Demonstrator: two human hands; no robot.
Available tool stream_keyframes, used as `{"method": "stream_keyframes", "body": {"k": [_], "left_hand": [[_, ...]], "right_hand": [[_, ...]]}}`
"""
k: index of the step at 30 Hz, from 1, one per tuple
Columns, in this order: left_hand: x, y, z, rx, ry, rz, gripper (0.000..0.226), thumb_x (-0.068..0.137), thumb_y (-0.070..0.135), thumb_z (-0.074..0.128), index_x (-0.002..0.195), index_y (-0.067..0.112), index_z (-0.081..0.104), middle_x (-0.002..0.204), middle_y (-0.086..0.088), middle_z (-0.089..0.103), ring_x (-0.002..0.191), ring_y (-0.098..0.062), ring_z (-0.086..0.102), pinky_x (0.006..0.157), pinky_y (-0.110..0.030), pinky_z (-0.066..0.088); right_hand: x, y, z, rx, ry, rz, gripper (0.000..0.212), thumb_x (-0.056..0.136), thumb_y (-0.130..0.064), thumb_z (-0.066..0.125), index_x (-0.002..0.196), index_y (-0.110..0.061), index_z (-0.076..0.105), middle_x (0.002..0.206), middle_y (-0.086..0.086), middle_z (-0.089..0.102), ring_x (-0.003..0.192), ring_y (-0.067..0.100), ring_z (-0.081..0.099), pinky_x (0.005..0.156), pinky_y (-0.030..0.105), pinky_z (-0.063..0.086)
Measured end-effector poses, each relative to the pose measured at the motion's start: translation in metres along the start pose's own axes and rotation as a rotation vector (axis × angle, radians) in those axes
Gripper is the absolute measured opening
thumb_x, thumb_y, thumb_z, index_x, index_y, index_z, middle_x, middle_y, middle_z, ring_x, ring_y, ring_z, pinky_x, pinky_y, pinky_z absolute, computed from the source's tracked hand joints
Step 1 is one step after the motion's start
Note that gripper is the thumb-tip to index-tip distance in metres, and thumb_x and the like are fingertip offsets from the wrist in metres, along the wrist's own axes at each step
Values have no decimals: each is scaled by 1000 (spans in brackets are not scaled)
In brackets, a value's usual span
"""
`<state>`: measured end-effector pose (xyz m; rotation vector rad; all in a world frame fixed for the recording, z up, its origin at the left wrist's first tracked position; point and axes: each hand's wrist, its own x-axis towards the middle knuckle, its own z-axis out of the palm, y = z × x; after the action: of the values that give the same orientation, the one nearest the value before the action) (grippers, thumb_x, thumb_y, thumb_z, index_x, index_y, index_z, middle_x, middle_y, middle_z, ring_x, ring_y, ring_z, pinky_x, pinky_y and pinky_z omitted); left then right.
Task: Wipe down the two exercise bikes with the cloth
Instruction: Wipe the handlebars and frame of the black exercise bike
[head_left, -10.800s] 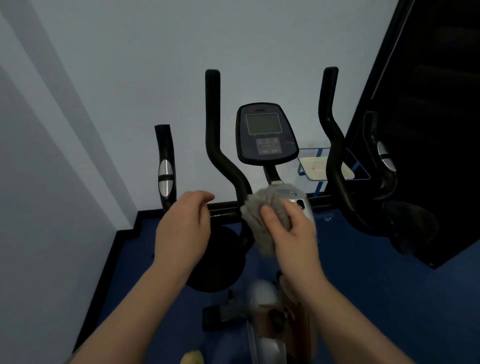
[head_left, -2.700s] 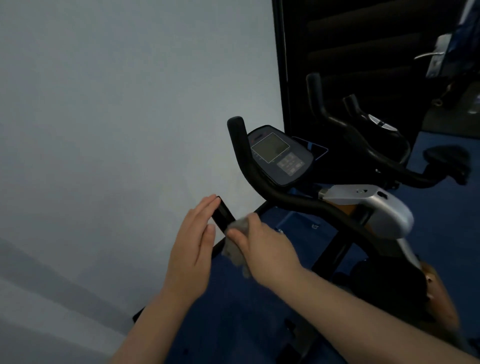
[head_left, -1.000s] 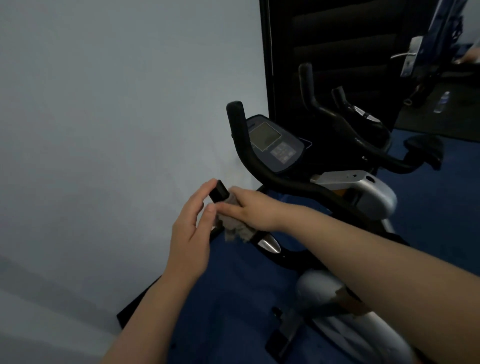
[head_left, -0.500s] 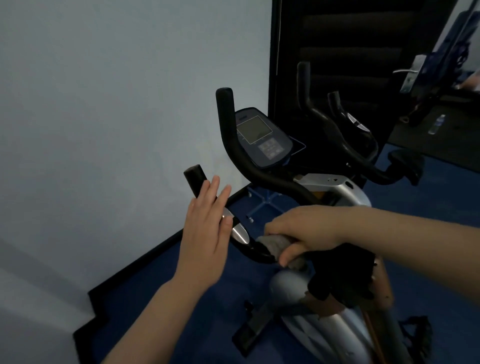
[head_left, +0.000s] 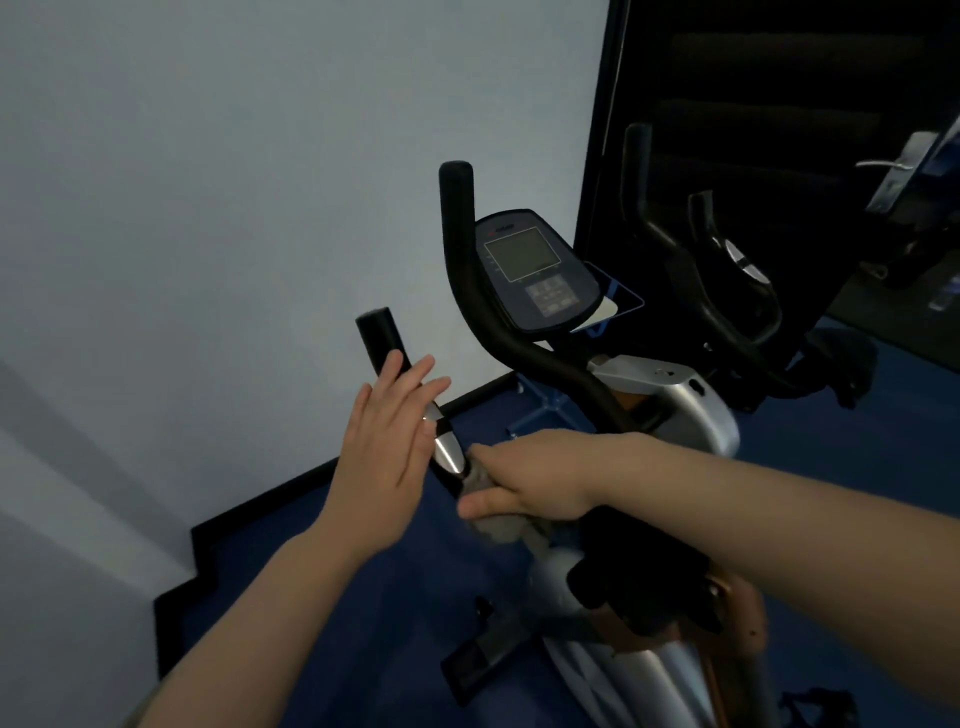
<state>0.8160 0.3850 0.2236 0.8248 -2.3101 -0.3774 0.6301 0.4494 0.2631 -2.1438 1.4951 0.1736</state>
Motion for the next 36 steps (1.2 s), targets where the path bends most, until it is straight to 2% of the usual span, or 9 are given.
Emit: {"method": "stream_keyframes", "body": {"k": [5, 8, 11, 13, 15, 17, 30, 34, 36], "left_hand": [[-1, 1, 5, -6, 47, -11, 42, 104, 26, 25, 141, 21, 45, 155, 11, 28, 150, -7, 5, 120, -53, 15], [-2, 3, 4, -5, 48, -22, 42, 105, 25, 25, 141, 20, 45, 155, 10, 28, 150, -7, 5, 120, -53, 16], [-3, 4, 5, -7, 62, -32, 43, 104, 26, 25, 141, 21, 46, 155, 10, 28, 150, -5, 5, 120, -53, 15], [-3, 5, 6, -15, 74, -44, 42, 104, 26, 25, 140, 20, 46, 155, 10, 29, 150, -5, 5, 120, -54, 16], [-3, 6, 7, -29, 82, -57, 41, 104, 24, 26, 140, 20, 46, 155, 10, 29, 150, -5, 4, 120, -54, 16], [-3, 8, 9, -45, 96, -62, 40, 104, 22, 28, 139, 21, 47, 155, 9, 29, 150, -4, 4, 119, -55, 17], [-4, 2, 9, -73, 67, -12, 43, 105, 26, 22, 145, 22, 38, 158, 8, 24, 150, -6, 3, 119, -55, 16], [0, -11, 2, -6, 76, 104, 45, 104, 25, 27, 149, 25, 30, 162, 6, 12, 151, -14, 2, 122, -45, 8], [9, -20, -8, -27, 199, 115, 46, 103, 20, 36, 149, 20, 32, 162, 4, 14, 152, -19, 3, 122, -38, 7]], "right_hand": [[-24, 42, -20, -197, -43, -147, 39, 92, -58, 49, 112, -24, 46, 105, -3, 60, 102, 21, 57, 99, 38, 39], [-24, 60, -24, -781, 40, -312, 65, 90, -69, 25, 131, -21, 37, 117, 1, 61, 114, 19, 57, 121, 39, -5], [-25, 65, -24, -912, 99, -356, 74, 88, -70, 12, 135, -18, 33, 115, 4, 61, 110, 23, 61, 119, 38, -8], [-24, 65, -21, -871, 113, -352, 73, 87, -70, 14, 132, -17, 36, 114, 5, 61, 103, 25, 61, 115, 37, 18], [-20, 59, -17, -791, 129, -329, 67, 88, -69, 16, 126, -19, 39, 110, 3, 60, 91, 24, 62, 85, 37, 44], [-18, 52, -14, -722, 130, -298, 58, 92, -67, 19, 121, -22, 41, 105, 1, 59, 84, 23, 61, 64, 34, 39], [-6, -6, 6, -140, 206, 4, 30, 102, -53, 24, 107, -36, 48, 85, -6, 53, 87, 22, 57, 71, 34, 36], [17, -36, 27, -114, 343, 234, 48, 104, -35, 39, 148, -31, 19, 121, 6, 48, 101, 29, 56, 70, 36, 43], [34, -46, 16, 242, 486, 401, 47, 103, -50, 24, 139, -23, 36, 120, 7, 56, 104, 28, 58, 77, 37, 45]]}}
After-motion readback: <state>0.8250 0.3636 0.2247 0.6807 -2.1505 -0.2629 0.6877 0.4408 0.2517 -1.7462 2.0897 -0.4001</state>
